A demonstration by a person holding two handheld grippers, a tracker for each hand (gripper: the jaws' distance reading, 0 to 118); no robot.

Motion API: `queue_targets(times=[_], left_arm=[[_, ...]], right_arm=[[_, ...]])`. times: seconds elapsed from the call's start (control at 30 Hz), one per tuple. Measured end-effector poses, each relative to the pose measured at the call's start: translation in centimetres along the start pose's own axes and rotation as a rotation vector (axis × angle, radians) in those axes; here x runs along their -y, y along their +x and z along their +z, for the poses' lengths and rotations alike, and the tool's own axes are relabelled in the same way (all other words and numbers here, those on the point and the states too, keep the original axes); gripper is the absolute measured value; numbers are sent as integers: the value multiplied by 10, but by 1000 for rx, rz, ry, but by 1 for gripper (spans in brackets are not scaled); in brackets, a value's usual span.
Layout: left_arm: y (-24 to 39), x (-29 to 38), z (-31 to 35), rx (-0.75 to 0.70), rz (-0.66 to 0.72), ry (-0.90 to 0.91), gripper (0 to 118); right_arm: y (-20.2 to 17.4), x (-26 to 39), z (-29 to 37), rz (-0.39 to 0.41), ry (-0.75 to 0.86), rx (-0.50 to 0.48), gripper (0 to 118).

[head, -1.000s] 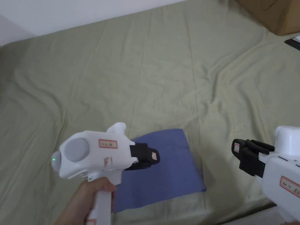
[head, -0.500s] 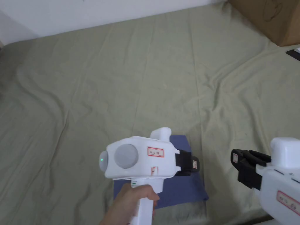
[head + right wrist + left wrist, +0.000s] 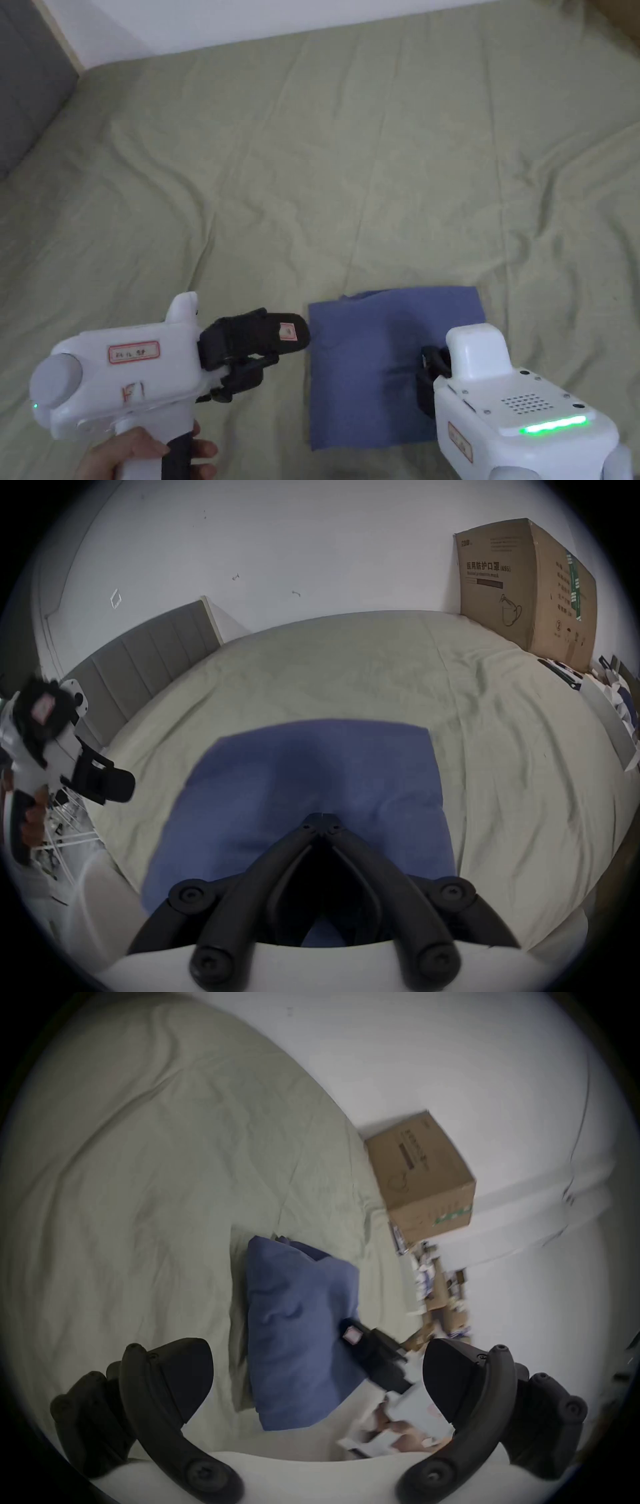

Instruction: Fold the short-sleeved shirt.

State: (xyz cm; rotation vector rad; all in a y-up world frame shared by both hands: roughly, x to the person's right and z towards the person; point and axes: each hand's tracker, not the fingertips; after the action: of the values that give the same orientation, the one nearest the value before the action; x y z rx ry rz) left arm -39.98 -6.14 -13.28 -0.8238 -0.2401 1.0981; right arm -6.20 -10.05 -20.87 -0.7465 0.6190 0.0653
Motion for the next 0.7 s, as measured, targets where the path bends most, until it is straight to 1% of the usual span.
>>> queue_targets(times=[0.03,0.07,0.13,0.2,0.23,0.3,0.33,0.37,0.47,0.5,0.53,0.57,0.6,0.63,0.67,0.7], left_arm=[[-10,-4,-5,6,49,-16,118],[-18,-7,-11,4,73,-25,118],[-28,-5,-35,2,79,-80,118],[-39,-7,-57,7,73,-144,118],[-36,-1,-67,46,91,-163,118],[-36,-2,-84,216,98,-176,118],[-33,-3,-93,257,124,-191,118],[-38,-8,-104,267,137,-218,118],[-28,-10,-132,258,78,-267,117],[-19,-7,-134,223,62,-264,115],[-17,-7,-136,209,43,-276,93],[-19,-8,-140,116,50,-282,48],[-24,-7,-143,25,106,-272,19],[-33,-7,-142,57,143,-276,19],[-36,-8,-134,157,164,-261,19],[-27,-7,-127,134,152,-245,19]], right_arm=[[0,1,1,40,14,24,0],[-2,0,3,73,29,25,0],[-3,-3,6,89,18,27,0],[-1,-1,5,83,22,24,0],[2,0,6,61,26,18,0],[3,0,7,15,28,14,0],[4,1,6,5,32,12,0],[6,1,6,4,31,11,0],[6,0,6,16,31,11,0],[6,0,6,18,29,14,0],[8,-2,8,9,30,14,0],[10,-6,10,-44,20,12,0],[10,-14,16,-123,26,35,0],[12,-19,25,-180,107,26,0],[10,-28,35,-181,179,23,0],[7,-40,46,-143,227,54,0]])
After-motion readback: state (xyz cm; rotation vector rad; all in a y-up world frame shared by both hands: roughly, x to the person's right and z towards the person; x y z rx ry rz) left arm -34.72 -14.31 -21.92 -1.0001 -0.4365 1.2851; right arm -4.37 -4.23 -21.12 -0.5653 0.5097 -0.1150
